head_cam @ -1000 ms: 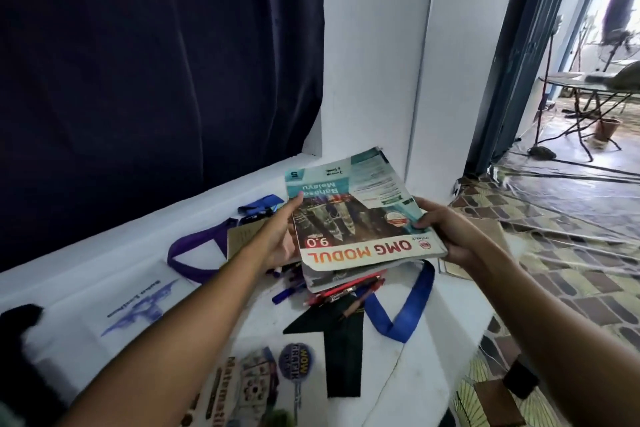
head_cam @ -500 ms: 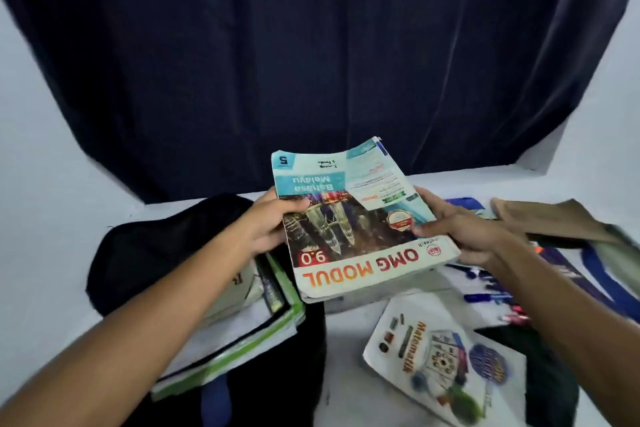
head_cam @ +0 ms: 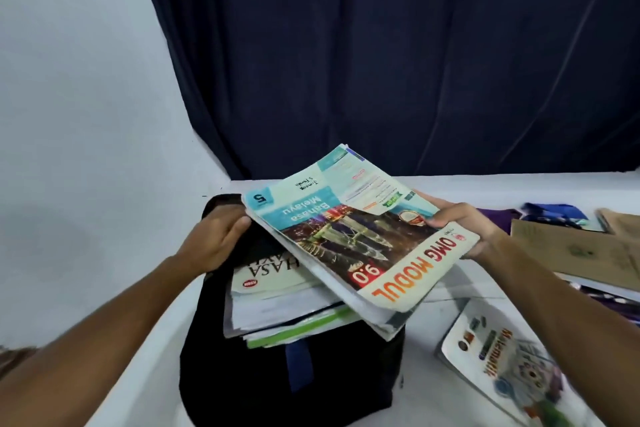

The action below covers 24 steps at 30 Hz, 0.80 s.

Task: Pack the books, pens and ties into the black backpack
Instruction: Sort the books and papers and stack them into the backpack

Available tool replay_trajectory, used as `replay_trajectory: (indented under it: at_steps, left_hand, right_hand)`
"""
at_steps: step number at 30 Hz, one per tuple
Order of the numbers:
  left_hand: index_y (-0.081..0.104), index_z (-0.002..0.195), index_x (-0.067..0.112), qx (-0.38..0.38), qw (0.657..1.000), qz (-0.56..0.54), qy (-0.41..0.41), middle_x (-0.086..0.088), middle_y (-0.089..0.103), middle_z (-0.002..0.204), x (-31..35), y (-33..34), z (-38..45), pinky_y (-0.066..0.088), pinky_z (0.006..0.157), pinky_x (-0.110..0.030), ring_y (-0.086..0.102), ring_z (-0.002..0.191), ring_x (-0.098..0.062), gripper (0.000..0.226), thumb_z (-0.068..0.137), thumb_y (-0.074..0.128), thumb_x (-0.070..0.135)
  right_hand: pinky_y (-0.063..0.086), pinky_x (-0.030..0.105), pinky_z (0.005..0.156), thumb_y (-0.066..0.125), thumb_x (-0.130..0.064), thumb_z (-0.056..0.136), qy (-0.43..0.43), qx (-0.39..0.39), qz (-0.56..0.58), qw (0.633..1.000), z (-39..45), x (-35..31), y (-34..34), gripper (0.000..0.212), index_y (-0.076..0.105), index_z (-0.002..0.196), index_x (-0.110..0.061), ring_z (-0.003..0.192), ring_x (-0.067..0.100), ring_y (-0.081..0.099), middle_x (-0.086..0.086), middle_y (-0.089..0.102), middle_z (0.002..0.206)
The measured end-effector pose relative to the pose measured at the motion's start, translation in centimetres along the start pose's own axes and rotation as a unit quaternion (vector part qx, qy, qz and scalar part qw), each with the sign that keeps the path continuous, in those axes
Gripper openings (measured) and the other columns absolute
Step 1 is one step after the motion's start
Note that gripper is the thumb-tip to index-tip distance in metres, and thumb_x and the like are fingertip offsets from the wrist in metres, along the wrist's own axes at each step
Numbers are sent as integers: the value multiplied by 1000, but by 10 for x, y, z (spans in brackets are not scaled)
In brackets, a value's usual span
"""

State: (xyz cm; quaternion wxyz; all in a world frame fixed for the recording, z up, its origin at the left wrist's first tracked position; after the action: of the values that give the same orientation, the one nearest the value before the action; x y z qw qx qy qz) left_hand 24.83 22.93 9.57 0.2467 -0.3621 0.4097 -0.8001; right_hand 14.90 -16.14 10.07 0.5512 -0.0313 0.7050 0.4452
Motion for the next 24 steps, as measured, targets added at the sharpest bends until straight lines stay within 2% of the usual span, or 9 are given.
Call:
replay_trajectory:
  at_steps: [3,6,9,12,14,17,21,23,24]
  left_hand:
    - [53,139,14,-35,998,52,14,-6,53,141,-13,17,2,41,107,-38,47,130,-24,84,90,21,75]
    - [45,145,14,-79,991,101,43,-12,46,148,-11,33,16,37,111,-50,41,137,-31,87,79,36,69]
    - [32,152,25,-152,975,163,11,-2,34,157,0,44,34,27,117,-46,30,145,-22,102,66,23,80]
    - [39,148,31,-168,975,140,-31,3,40,154,2,45,50,32,114,-37,36,142,-18,87,77,50,79]
    - [52,140,33,-159,980,109,-49,2,55,143,-3,38,60,39,109,-37,48,133,-20,67,81,62,65]
    - [71,117,32,-165,983,65,-49,4,72,114,-6,25,76,48,96,-38,64,107,-19,44,83,63,59]
    - [72,77,21,-156,987,20,-41,-1,69,78,-6,12,96,48,77,-35,62,79,-20,28,89,65,46]
    - [69,71,19,-142,989,2,-41,-3,66,71,-6,6,103,46,72,-36,60,72,-22,31,90,65,43]
    - [67,68,19,-135,990,-10,-46,-3,63,66,-8,4,106,45,70,-36,58,68,-21,33,91,65,42]
  right_hand:
    - [58,34,81,32,6,98,17,-50,14,999,-8,6,2,55,24,150,-9,111,38,61,26,42,143]
    - [56,40,86,28,9,97,53,-76,41,995,-16,14,-2,57,17,152,-5,113,42,59,29,35,147]
    - [56,29,79,42,3,96,96,-66,-27,993,-18,21,-5,63,20,153,-12,107,30,64,20,39,149]
    - [57,27,79,49,1,94,119,-62,-62,989,-18,29,-7,67,23,153,-17,104,24,67,16,44,146]
    - [58,27,79,47,4,94,126,-52,-53,989,-15,37,-8,67,23,153,-16,102,24,68,17,46,144]
    - [57,29,84,40,8,95,114,-54,-31,991,-5,49,-3,63,24,153,-14,109,25,66,19,42,147]
    - [57,32,86,34,10,96,100,-55,-1,993,10,62,1,62,15,153,-7,112,30,64,23,41,147]
    - [56,38,86,33,13,95,92,-36,54,994,15,67,-1,61,10,150,-2,111,38,63,29,42,143]
    - [57,38,84,39,12,94,88,-6,55,995,18,68,-4,60,18,149,-1,108,38,64,29,46,141]
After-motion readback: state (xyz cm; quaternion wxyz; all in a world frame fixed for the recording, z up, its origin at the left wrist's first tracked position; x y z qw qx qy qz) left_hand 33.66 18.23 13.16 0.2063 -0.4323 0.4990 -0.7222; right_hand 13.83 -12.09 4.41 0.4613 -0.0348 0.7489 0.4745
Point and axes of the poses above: each hand's wrist, its own z-axis towards the middle knuckle, its own y-axis out of the palm, x = y × z, the point moved 3 cm from there along z, towards the middle knuckle
